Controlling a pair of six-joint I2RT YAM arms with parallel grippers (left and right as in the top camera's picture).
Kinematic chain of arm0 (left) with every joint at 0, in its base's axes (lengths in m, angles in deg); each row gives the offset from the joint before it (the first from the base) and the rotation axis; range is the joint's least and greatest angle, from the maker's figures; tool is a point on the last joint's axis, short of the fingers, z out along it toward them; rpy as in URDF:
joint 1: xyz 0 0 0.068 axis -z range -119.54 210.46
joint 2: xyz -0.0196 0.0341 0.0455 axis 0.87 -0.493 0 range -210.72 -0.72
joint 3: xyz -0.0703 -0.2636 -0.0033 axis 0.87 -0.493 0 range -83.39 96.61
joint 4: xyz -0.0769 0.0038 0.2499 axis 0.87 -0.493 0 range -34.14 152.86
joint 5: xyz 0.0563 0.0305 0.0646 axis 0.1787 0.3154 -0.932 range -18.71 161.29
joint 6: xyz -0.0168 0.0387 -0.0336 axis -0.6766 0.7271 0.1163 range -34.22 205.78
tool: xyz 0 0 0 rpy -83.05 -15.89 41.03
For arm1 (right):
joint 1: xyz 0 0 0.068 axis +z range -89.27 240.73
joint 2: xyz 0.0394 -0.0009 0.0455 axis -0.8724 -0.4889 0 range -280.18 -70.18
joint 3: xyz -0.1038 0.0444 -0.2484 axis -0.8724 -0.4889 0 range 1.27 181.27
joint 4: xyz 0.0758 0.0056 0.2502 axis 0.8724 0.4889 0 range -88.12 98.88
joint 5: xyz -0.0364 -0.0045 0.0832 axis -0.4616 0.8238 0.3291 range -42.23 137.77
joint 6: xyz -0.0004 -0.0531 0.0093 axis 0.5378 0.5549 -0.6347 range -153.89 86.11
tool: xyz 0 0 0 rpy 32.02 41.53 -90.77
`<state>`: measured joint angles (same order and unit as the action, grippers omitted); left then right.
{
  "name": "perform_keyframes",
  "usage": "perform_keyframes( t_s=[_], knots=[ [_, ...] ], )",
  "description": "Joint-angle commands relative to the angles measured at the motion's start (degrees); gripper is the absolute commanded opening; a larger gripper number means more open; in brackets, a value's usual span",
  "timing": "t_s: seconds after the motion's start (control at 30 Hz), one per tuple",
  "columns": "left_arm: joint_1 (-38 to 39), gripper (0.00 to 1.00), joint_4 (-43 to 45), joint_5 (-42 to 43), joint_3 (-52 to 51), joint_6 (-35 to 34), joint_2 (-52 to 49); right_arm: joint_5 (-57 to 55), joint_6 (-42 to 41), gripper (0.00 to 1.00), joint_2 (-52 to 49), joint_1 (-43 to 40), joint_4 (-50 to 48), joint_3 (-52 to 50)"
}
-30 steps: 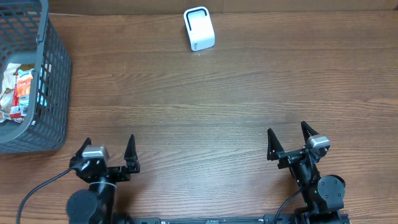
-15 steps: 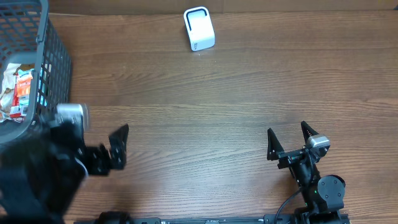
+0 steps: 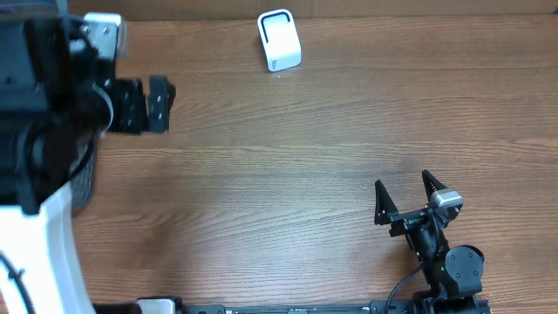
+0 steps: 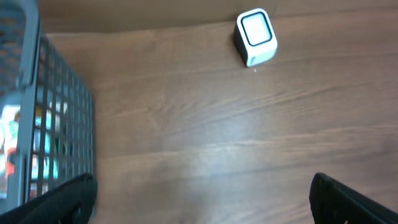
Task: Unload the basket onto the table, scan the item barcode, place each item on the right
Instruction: 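Reach the left gripper into the grey basket toward the packages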
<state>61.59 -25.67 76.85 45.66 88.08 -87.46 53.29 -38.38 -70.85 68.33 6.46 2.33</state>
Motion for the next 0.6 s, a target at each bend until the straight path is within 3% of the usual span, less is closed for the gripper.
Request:
perform_keyframes(
  t_s=[0.0, 0.2, 0.5, 0.57],
  knots=[
    [0.1, 0.99, 4.3, -2.3, 1.5, 3.9, -1.8, -0.5, -0.2, 1.0, 0.4, -0.2, -0.2, -0.6],
    [-5.1, 0.99, 9.5, -7.1, 1.5, 2.6, -4.3, -0.5, -0.2, 1.0, 0.4, -0.2, -0.2, -0.6],
    [-21.6, 1.0, 8.7, -6.7, 1.4, 4.2, -7.2, -0.5, -0.2, 1.0, 0.4, -0.2, -0.2, -0.6],
    [-25.0, 0.99, 8.6, -2.8, 1.2, 4.7, -8.1, -0.5, -0.2, 1.0, 0.4, -0.2, -0.2, -0.6]
  ],
)
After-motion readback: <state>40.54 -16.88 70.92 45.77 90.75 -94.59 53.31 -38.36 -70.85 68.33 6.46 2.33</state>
